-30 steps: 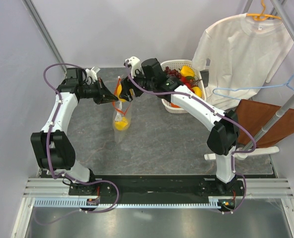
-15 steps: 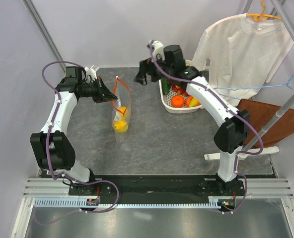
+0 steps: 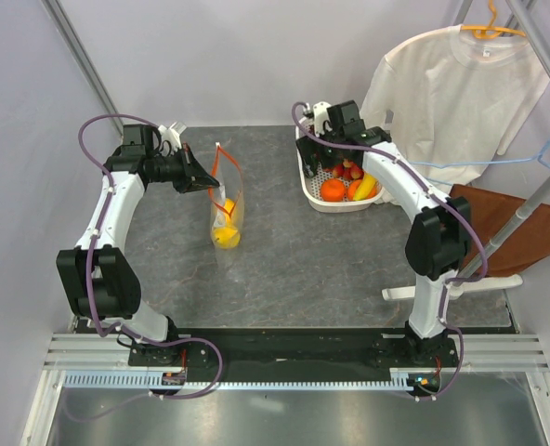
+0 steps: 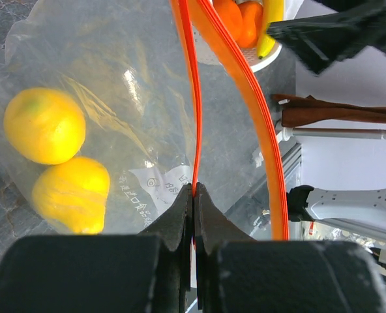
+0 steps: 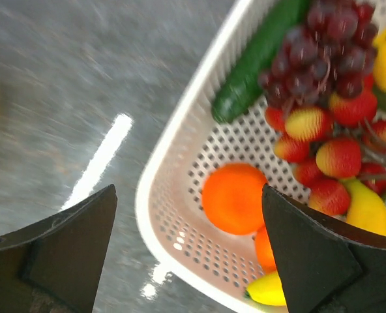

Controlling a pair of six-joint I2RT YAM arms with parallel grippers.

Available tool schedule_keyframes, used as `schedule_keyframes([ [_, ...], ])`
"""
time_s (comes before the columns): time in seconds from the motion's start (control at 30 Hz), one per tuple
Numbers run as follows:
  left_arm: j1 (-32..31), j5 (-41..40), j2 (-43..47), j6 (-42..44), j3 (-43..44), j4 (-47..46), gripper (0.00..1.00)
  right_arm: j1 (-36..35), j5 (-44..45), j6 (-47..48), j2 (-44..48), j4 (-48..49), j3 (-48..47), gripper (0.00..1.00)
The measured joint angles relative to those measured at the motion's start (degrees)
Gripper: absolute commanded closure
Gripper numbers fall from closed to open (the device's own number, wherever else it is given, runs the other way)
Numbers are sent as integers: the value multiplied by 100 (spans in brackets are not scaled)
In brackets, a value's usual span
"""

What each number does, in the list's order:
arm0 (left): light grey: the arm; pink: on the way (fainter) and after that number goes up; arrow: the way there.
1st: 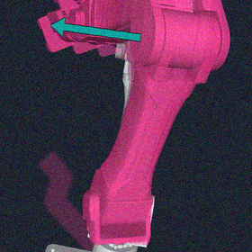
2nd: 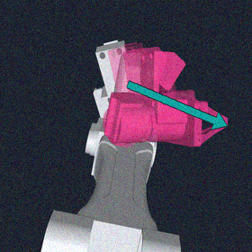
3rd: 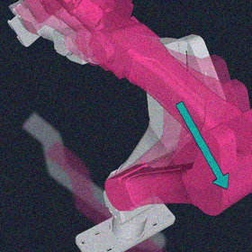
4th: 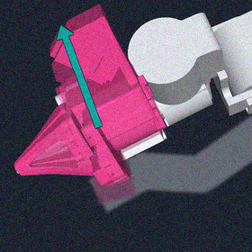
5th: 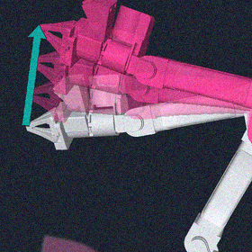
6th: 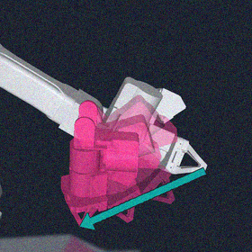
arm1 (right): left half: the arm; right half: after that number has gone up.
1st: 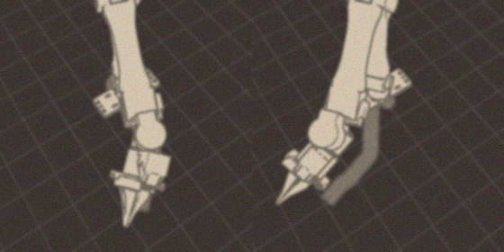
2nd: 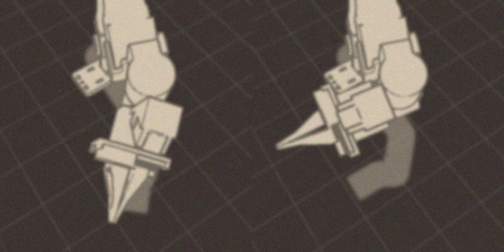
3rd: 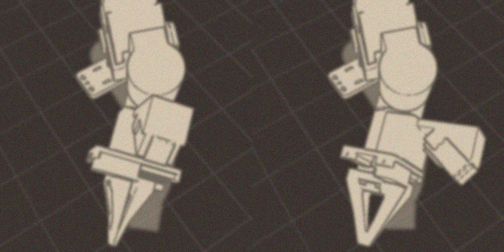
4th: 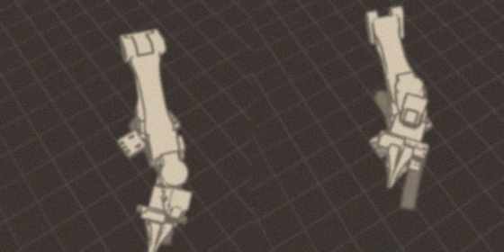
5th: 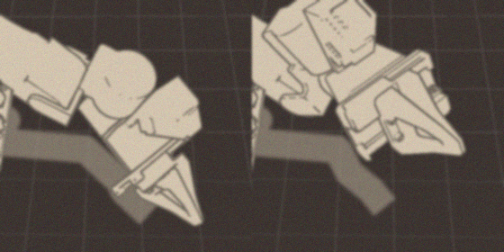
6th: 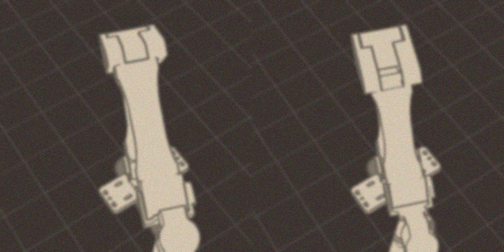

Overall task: Place the food in the zip-top bag and seal the zipper
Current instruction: Place the fake fruit in the zipper food storage bag, then pick up the fake fruit from the bin.

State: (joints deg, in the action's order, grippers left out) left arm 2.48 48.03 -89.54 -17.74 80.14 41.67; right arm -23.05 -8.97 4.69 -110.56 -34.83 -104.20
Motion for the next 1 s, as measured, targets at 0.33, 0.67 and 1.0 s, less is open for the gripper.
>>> schedule_keyframes([
  [0.33, 0, -7, 0, 46, 0, 0, 98, 17, 883, 435, -815, -737, 133, 2],
  [0.67, 0, 2, 0, 50, 0, 2, 98, 116, 1204, 297, -1408, -901, 46, 2],
  [1.0, 0, 2, -2, 57, 0, 4, 98, 208, 975, 160, -1668, -970, -225, 40],
])
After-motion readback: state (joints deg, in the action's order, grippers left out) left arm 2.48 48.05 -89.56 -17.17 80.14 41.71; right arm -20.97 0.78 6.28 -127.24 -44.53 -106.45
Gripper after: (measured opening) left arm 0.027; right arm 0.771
